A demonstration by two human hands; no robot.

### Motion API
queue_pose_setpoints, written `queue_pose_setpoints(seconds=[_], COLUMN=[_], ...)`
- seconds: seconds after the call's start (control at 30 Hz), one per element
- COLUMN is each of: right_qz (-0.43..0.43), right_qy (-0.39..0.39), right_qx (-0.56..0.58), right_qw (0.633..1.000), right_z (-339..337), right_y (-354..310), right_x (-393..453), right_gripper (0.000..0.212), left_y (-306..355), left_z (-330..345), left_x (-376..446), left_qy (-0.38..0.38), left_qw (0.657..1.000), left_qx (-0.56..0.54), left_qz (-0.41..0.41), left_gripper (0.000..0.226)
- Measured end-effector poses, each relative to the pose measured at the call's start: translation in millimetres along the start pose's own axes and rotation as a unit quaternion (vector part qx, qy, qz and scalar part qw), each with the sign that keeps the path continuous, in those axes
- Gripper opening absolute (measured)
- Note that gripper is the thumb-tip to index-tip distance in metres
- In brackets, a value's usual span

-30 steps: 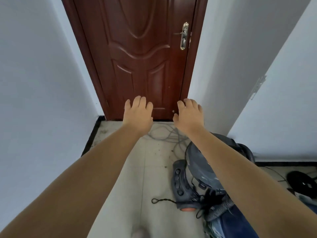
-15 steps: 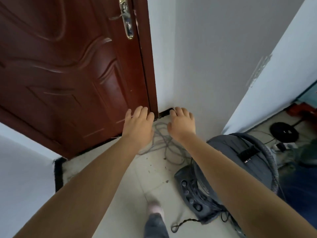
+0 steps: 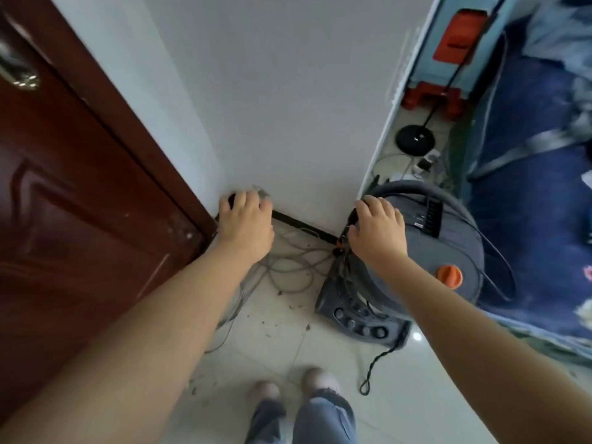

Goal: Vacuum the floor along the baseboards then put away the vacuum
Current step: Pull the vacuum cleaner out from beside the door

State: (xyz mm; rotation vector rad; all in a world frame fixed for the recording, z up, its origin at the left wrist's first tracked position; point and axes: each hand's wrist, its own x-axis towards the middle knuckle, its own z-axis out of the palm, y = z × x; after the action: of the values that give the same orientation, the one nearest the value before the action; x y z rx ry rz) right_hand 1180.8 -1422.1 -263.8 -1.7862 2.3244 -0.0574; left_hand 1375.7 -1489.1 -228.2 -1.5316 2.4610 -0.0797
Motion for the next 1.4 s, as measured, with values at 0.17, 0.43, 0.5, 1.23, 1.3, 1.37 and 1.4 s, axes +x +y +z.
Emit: queue_pose_setpoints(seconds=[0.17,0.43,0.5,1.23,1.3,1.37,1.4], right_qz=[0.184,0.343,0.348,0.336,0.342,0.35,0.354], right_qy=[0.022,0.045,0.054,0.234,0.24,0.243,0.247], right_qx=[0.028,0.044,0.03,-0.041,-0.047,-0.043,-0.04], right_qw=[0.982,0.937,0.935,0.911,0.907,0.904,0.901], right_z=[42,120,137,184,189,191,192], right_y=[77,147,158,184,179,173,170], right_x=[-41,-45,-32,7,3,-7,-14], right_gripper=[0.047,0.047,0.05,0.052,0.051,0.05,0.05], left_y=[102,223,241,247,245,242,240], left_z=[25,85,106,180,180,181,183], left_x=[36,94,117,149,144,135,128], left_qy=[0.014,-0.022,0.024,0.162,0.16,0.156,0.157], left_qw=[0.982,0.947,0.939,0.878,0.874,0.872,0.869], left_qx=[-0.033,-0.054,-0.088,-0.167,-0.168,-0.169,-0.17], left_qz=[0.186,0.317,0.332,0.419,0.427,0.433,0.437], left_gripper=[0.036,0.051,0.049,0.057,0.057,0.057,0.057])
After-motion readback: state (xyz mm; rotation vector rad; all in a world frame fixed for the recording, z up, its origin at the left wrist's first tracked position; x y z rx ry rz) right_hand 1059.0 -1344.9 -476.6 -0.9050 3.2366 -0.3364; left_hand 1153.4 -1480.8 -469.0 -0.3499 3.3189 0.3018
